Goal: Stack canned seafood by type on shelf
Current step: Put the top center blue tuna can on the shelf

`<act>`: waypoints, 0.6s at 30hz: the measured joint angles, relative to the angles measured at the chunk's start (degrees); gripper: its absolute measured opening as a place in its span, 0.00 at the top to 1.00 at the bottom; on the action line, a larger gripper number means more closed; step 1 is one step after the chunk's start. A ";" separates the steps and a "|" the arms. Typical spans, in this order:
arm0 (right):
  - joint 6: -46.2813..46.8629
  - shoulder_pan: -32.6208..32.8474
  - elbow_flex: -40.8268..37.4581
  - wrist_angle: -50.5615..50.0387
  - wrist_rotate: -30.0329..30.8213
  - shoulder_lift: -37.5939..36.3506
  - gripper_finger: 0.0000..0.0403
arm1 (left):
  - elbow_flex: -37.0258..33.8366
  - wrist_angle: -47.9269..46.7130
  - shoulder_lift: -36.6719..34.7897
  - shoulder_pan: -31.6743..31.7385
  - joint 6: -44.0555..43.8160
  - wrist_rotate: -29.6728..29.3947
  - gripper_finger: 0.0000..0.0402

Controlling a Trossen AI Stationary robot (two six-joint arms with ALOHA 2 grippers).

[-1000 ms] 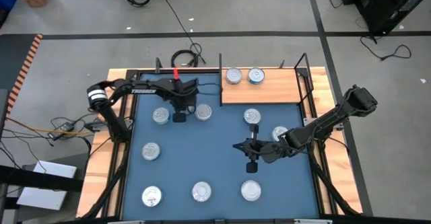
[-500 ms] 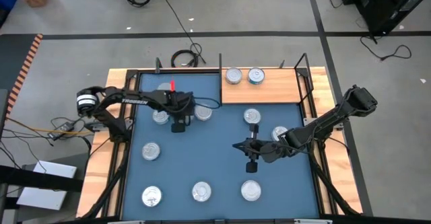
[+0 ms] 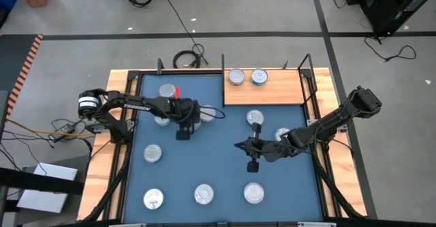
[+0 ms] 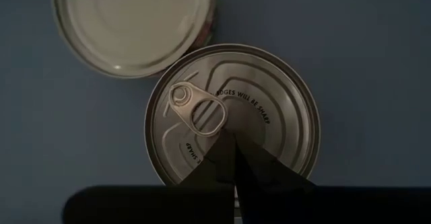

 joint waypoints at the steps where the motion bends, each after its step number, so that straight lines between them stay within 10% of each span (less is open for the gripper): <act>1: 0.57 -0.19 0.00 0.02 0.02 0.00 0.96 | 0.00 0.02 0.00 -0.30 -0.46 0.04 1.00; 18: 0.22 -2.28 0.00 2.99 -4.50 0.02 0.98 | 1.43 -6.19 -0.89 -5.62 -2.26 -0.26 0.99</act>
